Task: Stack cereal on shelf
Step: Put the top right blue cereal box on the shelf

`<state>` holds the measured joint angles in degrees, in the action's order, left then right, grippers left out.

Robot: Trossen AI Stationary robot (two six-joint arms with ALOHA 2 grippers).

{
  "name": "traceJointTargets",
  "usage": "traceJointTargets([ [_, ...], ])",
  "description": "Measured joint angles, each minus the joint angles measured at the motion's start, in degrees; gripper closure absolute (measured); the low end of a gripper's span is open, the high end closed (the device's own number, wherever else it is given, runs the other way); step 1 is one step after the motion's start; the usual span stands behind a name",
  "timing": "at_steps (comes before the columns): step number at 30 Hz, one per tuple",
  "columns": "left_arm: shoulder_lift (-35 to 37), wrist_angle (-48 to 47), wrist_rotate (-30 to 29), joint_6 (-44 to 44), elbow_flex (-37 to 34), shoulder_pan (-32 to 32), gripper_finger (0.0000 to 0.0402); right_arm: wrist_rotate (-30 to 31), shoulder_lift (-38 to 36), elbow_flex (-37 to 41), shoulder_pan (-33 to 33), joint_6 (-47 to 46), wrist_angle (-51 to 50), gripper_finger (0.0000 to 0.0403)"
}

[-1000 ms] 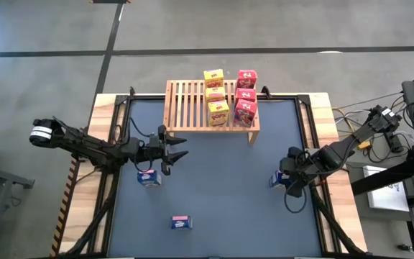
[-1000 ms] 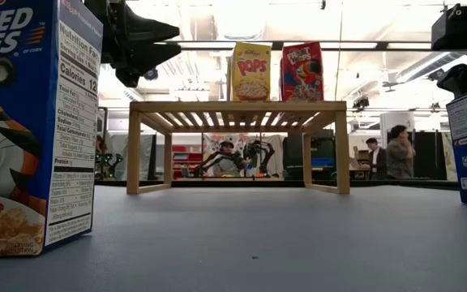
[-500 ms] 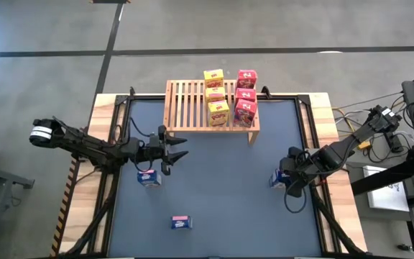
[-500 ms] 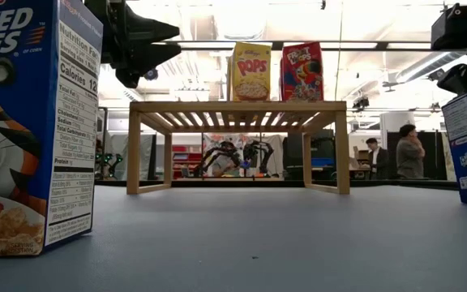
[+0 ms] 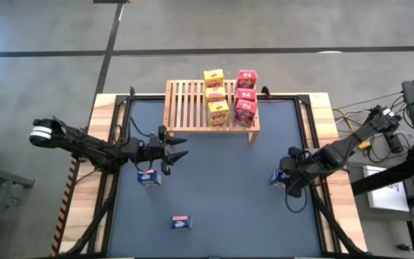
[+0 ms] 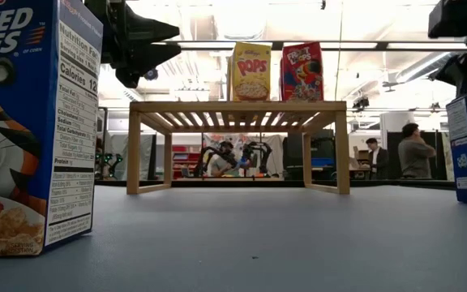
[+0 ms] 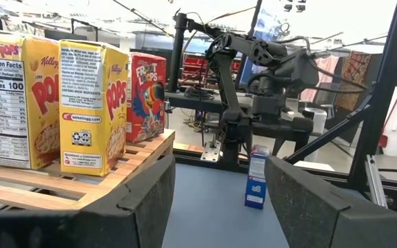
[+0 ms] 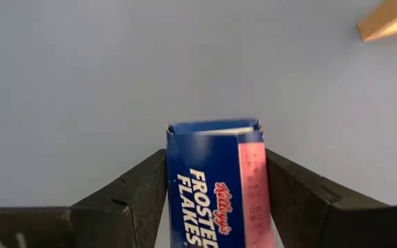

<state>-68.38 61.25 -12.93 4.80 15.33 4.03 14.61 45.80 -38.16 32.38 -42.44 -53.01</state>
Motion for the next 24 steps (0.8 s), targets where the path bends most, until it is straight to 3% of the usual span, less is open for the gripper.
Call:
traceJointTargets([
  [24, 0.0, 0.02, 0.0, 0.0, 0.0, -0.01, 0.0194, -1.49, 0.13, -0.98, 0.0, -1.09, -2.84, 0.0199],
])
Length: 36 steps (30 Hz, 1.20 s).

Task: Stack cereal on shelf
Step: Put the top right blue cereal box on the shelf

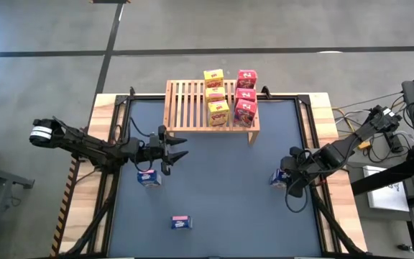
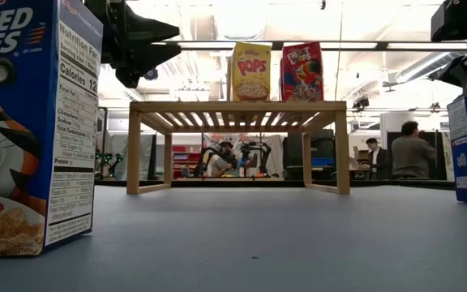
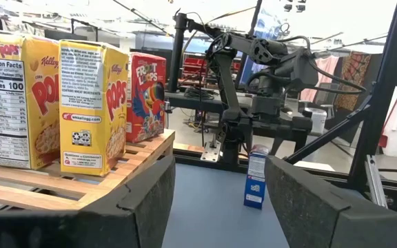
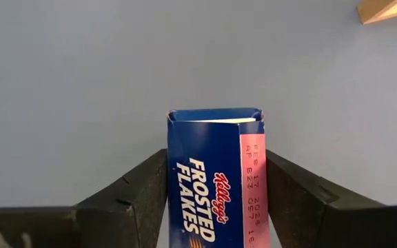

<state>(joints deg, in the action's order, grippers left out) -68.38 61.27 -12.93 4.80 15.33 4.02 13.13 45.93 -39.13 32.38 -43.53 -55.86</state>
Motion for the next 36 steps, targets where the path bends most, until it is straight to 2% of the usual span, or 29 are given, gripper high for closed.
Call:
traceJointTargets([
  [10, 0.0, -0.01, 0.0, 0.0, 0.0, 0.01, 0.0194, 0.02, -0.02, 0.0, 0.0, 0.02, -0.14, 0.0256],
  [19, 0.0, -0.02, 0.0, 0.01, 0.0, 0.0, 0.0194, 1.11, -0.02, -4.21, -0.02, 3.23, 1.06, 0.0255],
  [27, 0.0, -0.9, 0.0, 0.74, 0.0, 0.01, 0.0194, 10.93, 1.72, -10.81, -0.72, 14.88, 8.73, 0.0255],
  [31, 0.0, -0.94, 0.0, 0.9, 0.0, 0.01, 0.0194, 10.73, 5.77, -14.13, -3.0, 25.32, 19.14, 0.0255],
  [36, 0.0, -1.96, 0.02, 1.99, 0.0, 0.01, 0.0194, 10.47, 14.87, -20.85, -6.19, 34.16, 21.92, 0.0255],
])
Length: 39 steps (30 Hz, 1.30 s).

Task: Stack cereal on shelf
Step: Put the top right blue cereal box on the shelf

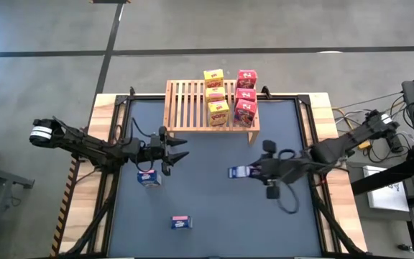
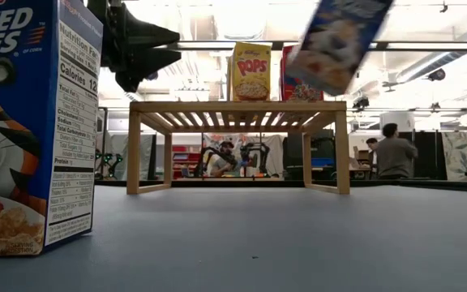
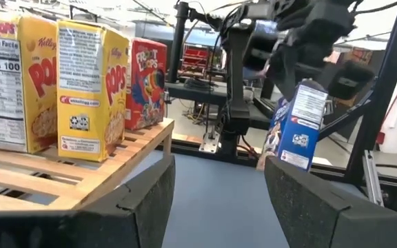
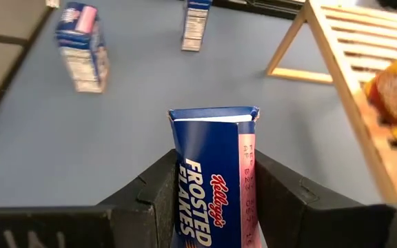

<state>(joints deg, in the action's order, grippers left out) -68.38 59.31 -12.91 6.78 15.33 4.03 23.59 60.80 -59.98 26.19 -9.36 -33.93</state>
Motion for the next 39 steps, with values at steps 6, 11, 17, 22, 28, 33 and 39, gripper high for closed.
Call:
traceJointTargets([
  [6, 0.0, -1.3, 0.52, 0.0, 0.0, 0.09, 0.0194, 0.19, 13.48, -10.39, -3.56, 3.9, 0.63, 0.0255],
  [11, -0.78, -1.86, 3.76, -0.04, 0.0, 1.0, 0.0194, 0.39, 22.66, -16.99, -5.78, 6.66, 1.53, 0.0255],
  [17, -4.83, -1.71, 3.98, -3.02, 0.99, 2.44, 0.0194, 0.38, 27.58, -20.69, -9.82, 6.65, 2.31, 0.0255],
  [22, -11.33, -4.25, 3.98, -5.27, 6.54, 2.93, 0.0182, -2.72, 28.09, -19.97, -13.19, 6.45, 6.11, 0.0255],
  [28, -17.32, -16.7, 1.53, -7.34, 16.13, 2.93, 0.0141, -6.57, 28.04, -19.42, -14.82, 6.48, 6.33, 0.0255],
  [33, -19.44, -23.87, 1.47, -7.38, 21.05, 2.91, 0.0106, -6.84, 27.84, -18.63, -14.71, 5.92, 5.1, 0.0255],
  [39, -19.03, -22.65, 3.81, -6.18, 20.87, 2.89, 0.0093, -6.56, 26.98, -16.93, -14.75, 5.37, 4.72, 0.0255],
])
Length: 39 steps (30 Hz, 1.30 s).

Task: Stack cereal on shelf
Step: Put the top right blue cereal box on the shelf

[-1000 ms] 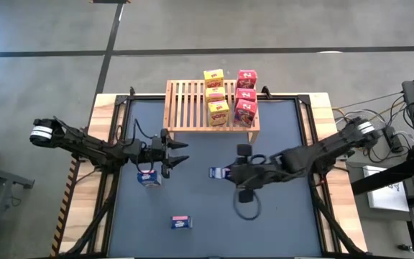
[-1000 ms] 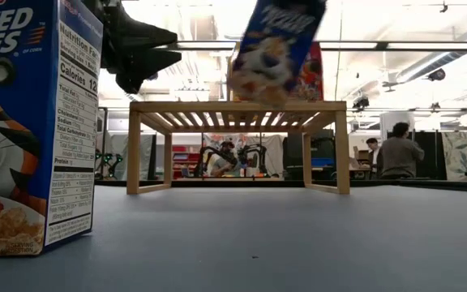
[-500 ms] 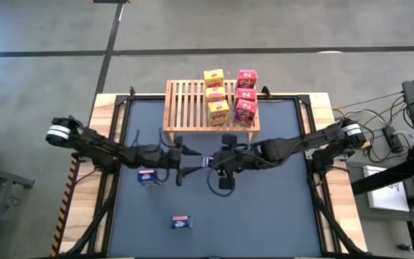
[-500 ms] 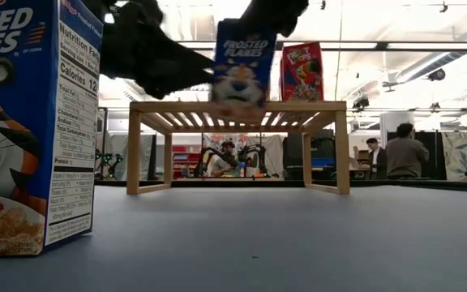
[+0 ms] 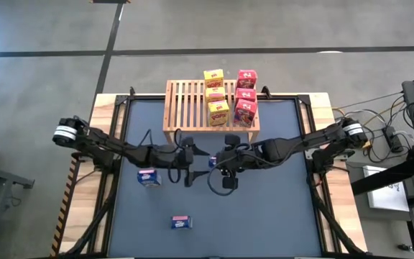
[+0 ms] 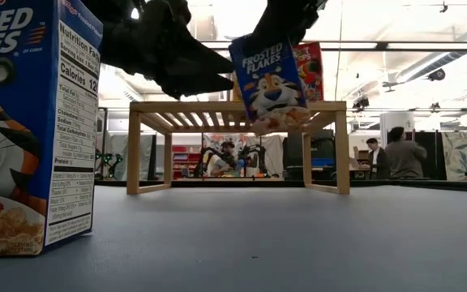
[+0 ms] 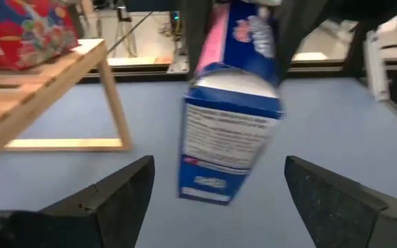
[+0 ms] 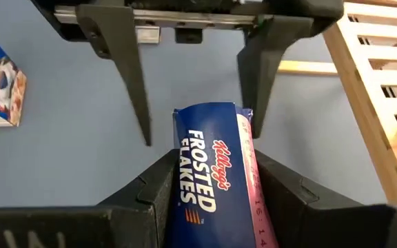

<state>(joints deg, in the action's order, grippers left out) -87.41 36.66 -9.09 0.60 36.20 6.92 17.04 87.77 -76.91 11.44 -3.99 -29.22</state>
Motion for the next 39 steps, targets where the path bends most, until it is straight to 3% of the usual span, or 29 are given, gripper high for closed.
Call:
traceJointTargets([
  [4, -0.16, 3.34, 2.7, 1.34, -0.78, -0.05, 0.0093, -0.08, -0.4, 1.25, 0.02, 0.17, 3.23, 0.0255],
  [13, -0.46, 3.74, 2.66, 2.06, -0.91, -0.91, 0.0099, -2.4, -0.4, 1.82, 0.02, 2.2, 9.42, 0.0255],
  [28, -1.43, 3.72, 2.99, 1.89, -0.93, -1.47, 0.0222, -2.21, -0.4, 1.84, -0.02, 2.67, 10.19, 0.0251],
  [32, -1.43, 3.58, 2.96, 1.7, -0.93, -1.49, 0.0234, -3.18, -0.42, 1.84, -0.02, 2.57, 10.16, 0.0229],
  [39, -1.37, 3.19, 2.6, 1.71, -0.93, -1.51, 0.0237, -4.21, -1.91, 1.84, 0.38, 2.19, 7.39, 0.0152],
])
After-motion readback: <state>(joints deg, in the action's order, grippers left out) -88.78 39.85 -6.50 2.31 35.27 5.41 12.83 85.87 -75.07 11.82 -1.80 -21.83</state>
